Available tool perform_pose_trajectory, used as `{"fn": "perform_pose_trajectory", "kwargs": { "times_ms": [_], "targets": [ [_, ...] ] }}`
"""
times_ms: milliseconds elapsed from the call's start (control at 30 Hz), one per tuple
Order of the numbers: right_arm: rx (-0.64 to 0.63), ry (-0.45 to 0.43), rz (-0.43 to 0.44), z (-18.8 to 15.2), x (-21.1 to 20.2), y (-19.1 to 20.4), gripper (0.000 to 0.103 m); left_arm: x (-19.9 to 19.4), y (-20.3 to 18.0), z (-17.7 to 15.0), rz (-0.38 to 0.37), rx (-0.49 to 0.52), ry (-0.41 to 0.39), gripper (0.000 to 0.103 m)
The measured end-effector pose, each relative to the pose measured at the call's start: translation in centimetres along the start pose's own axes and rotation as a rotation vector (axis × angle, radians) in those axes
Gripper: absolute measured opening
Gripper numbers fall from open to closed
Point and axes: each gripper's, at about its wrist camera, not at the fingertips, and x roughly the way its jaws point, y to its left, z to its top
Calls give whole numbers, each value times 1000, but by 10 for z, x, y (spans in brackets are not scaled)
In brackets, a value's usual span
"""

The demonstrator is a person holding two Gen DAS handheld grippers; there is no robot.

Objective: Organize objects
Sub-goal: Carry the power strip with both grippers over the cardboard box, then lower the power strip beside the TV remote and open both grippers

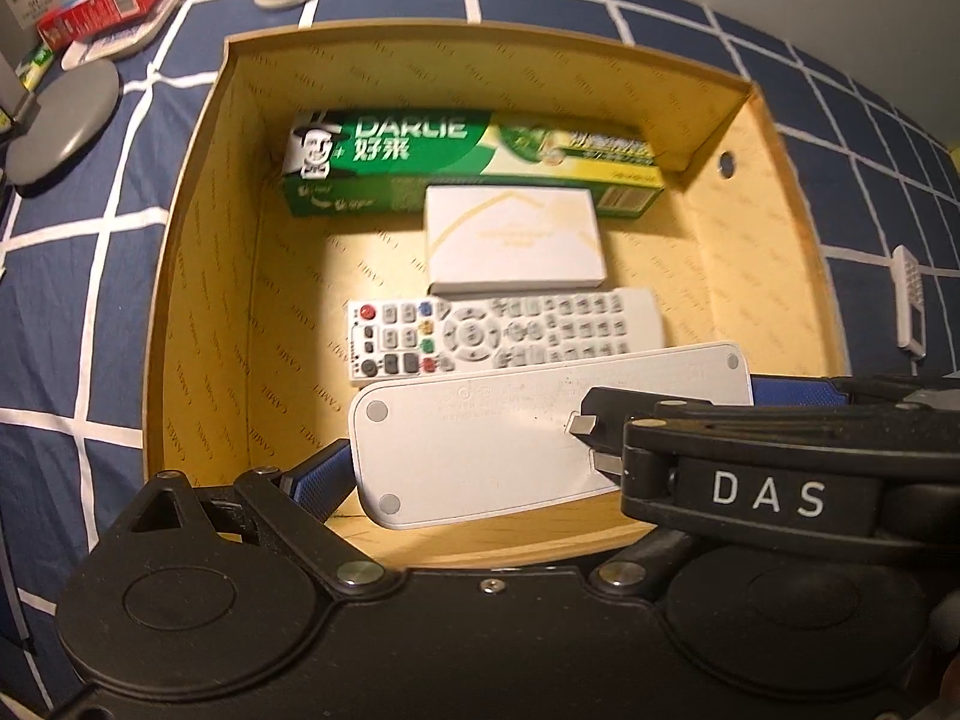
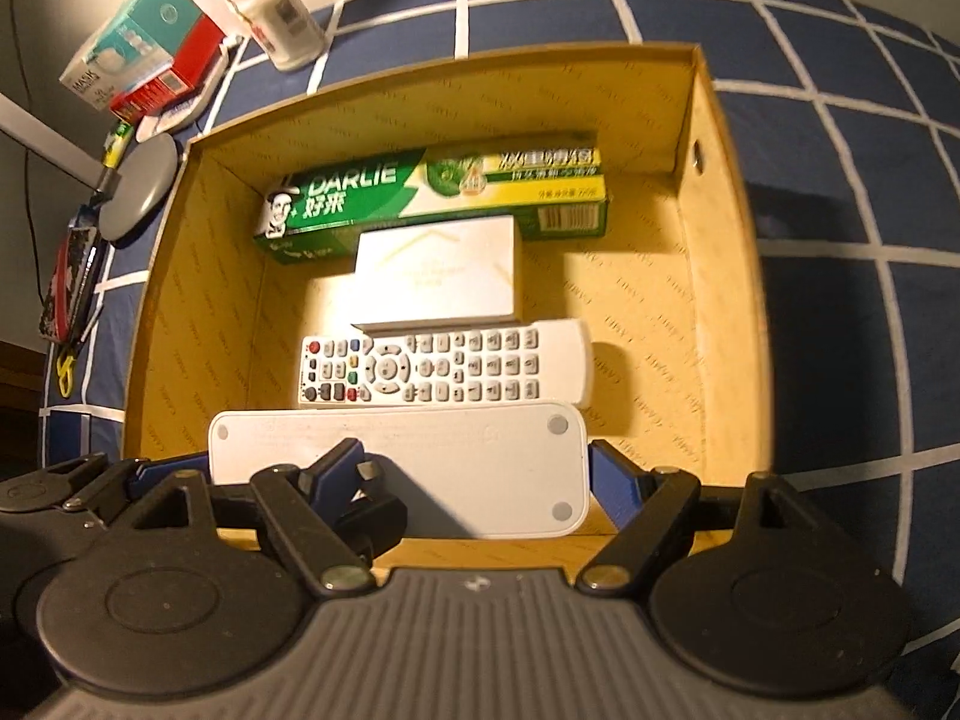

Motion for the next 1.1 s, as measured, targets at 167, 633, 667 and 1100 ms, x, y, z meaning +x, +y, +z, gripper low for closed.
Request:
{"fn": "perform_pose_trajectory", "kwargs": {
  "times_ms": [167,633,667,1100],
  "targets": [
    [10,36,-15,0,18,2,80,16,8,-1,-16,-6,37,95],
    [41,105,-48,7,52,-4,80,51,22,4,-52,-5,114,94],
    [45,109,-48,7,54,-5,80,53,22,4,-52,-4,118,94],
    [68,121,-56,12,65,-9,80,64,24,13,-48,16,143,92]
  ]
}}
